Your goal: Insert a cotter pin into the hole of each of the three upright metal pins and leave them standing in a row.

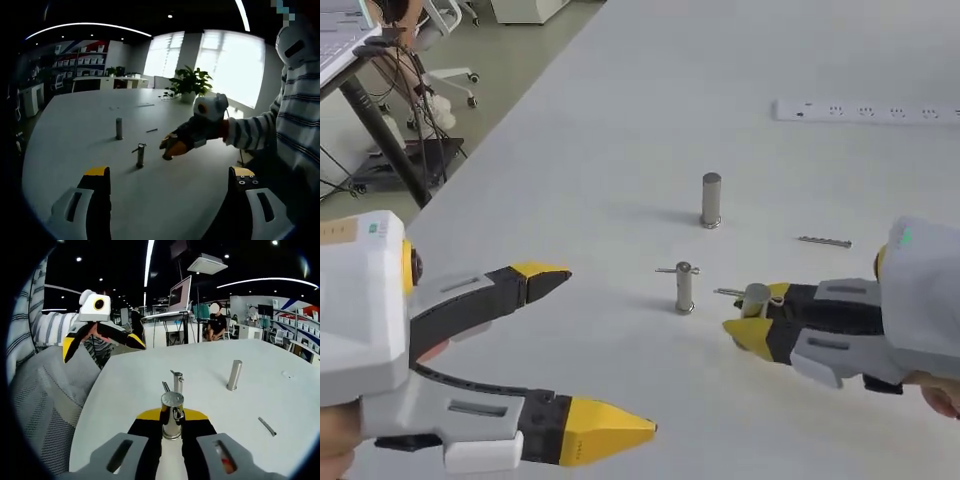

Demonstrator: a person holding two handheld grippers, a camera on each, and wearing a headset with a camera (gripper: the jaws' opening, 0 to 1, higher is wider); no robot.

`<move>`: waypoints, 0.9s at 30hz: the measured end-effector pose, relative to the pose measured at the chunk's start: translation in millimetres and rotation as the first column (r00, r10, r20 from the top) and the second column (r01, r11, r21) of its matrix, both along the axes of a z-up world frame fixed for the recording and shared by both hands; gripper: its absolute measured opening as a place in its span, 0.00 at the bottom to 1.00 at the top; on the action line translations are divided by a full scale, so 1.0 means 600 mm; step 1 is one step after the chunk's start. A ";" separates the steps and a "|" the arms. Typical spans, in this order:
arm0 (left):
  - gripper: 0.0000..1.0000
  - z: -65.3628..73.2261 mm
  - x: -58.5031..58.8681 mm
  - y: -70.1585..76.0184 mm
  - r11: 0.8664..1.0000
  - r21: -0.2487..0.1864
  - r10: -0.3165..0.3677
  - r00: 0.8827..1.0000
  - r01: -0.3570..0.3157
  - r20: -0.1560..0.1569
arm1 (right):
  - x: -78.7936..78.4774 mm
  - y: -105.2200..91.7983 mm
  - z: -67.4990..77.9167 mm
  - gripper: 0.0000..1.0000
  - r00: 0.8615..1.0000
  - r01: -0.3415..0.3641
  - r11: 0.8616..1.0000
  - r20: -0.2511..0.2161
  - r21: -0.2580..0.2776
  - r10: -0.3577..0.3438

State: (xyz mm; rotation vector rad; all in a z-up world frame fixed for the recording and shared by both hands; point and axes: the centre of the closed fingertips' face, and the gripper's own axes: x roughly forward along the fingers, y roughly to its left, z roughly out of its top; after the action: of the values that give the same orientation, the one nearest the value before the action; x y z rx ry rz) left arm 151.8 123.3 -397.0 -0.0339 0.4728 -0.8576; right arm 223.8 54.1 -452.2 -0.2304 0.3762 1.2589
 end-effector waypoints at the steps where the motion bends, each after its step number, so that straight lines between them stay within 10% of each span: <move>1: 0.97 0.000 0.000 -0.001 1.000 -0.002 0.000 1.000 0.000 0.000 | 0.004 -0.001 0.001 0.08 1.000 0.003 1.000 0.001 -0.001 -0.003; 27: 0.96 -0.015 -0.015 -0.006 1.000 0.006 -0.004 0.999 0.004 -0.042 | 0.052 -0.041 -0.015 0.08 0.998 0.070 0.997 0.001 -0.023 -0.070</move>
State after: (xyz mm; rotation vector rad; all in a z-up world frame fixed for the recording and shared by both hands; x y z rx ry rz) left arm 143.0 119.6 -406.3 -0.0458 0.5152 -0.8605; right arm 255.1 29.5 -461.2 -0.2354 0.3959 1.1864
